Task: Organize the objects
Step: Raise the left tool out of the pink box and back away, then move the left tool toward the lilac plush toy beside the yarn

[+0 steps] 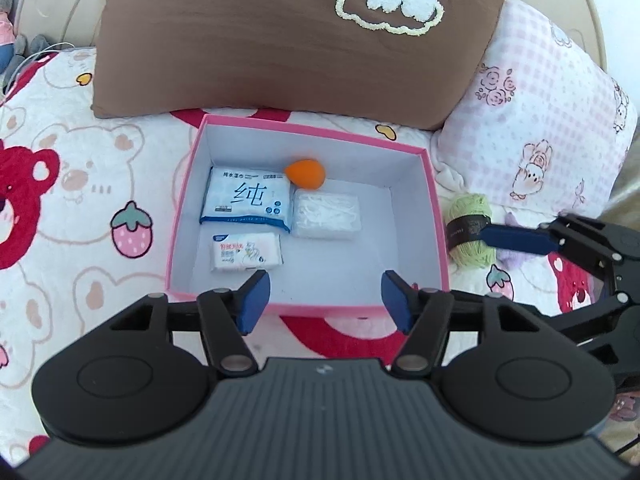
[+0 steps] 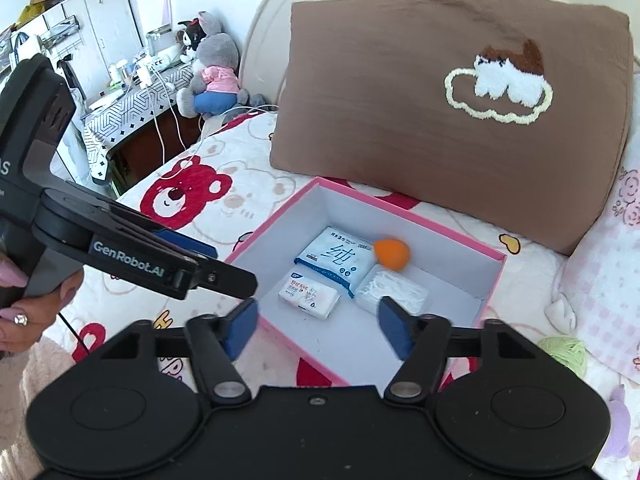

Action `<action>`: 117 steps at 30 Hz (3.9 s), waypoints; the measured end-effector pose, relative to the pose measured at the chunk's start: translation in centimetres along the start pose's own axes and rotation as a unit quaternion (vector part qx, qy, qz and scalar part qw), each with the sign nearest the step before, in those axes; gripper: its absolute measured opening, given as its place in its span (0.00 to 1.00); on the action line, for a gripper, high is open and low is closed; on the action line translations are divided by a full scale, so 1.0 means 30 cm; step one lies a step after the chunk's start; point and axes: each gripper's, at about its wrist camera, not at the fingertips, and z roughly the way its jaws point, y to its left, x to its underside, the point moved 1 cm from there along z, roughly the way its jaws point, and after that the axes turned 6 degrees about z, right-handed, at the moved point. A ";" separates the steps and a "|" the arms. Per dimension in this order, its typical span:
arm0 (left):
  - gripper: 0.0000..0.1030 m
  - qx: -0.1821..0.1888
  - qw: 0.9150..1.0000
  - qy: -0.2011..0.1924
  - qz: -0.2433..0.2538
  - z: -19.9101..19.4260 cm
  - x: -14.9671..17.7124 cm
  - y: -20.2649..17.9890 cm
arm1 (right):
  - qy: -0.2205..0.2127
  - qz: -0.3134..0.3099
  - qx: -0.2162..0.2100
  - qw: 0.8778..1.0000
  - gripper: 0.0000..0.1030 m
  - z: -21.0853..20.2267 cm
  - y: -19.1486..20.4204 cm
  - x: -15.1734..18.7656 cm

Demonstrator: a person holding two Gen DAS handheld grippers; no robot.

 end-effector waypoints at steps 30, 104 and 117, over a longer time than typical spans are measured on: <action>0.95 0.019 0.999 0.005 0.043 -0.159 0.189 -0.120 | 0.016 -0.027 0.001 1.000 0.91 -0.226 0.050 0.166; 0.89 0.147 0.977 0.027 0.152 0.466 0.161 -0.864 | -0.042 -0.048 0.236 0.970 0.90 -0.296 -0.622 0.617; 0.76 0.183 0.977 -0.013 0.112 0.625 0.097 -0.973 | -0.058 -0.072 0.133 0.987 0.90 -0.251 -0.716 0.623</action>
